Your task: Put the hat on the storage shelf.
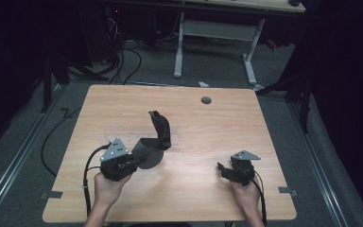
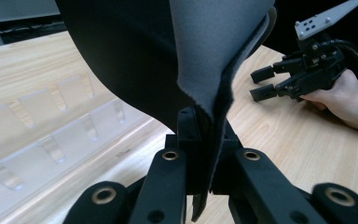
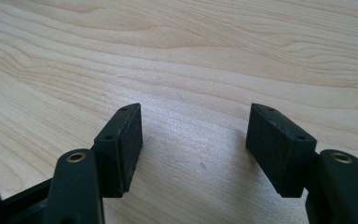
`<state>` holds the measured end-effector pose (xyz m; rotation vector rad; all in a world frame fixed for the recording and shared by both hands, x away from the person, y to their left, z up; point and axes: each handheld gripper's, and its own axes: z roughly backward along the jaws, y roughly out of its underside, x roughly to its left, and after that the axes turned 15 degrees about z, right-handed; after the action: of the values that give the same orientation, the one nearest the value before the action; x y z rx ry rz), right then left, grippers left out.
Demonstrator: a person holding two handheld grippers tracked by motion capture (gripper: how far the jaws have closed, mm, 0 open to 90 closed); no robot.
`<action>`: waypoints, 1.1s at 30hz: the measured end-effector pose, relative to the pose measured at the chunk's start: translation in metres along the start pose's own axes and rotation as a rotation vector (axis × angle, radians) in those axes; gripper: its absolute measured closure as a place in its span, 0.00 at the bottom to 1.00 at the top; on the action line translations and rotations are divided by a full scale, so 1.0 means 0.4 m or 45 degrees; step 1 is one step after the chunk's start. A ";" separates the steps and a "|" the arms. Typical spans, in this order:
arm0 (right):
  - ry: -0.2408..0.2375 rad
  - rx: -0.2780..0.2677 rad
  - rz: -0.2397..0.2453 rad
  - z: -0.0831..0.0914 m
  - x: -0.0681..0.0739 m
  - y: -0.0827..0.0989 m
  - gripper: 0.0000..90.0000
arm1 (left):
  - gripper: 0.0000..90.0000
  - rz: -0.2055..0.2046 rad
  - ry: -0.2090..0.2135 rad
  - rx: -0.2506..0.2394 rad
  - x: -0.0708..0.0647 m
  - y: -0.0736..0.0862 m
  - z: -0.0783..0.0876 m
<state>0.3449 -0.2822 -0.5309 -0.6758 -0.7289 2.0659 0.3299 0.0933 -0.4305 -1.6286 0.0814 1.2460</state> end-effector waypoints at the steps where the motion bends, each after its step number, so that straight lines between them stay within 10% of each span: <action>1: 0.000 0.000 0.000 0.000 0.000 0.000 0.40 | 0.96 0.005 0.000 -0.008 0.000 -0.004 0.001; 33: -0.002 0.000 0.002 0.001 0.002 0.000 0.39 | 0.96 0.025 -0.070 -0.194 0.045 -0.098 0.077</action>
<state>0.3443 -0.2818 -0.5310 -0.6754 -0.7296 2.0682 0.3404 0.1428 -0.4152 -1.7257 -0.0332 1.3384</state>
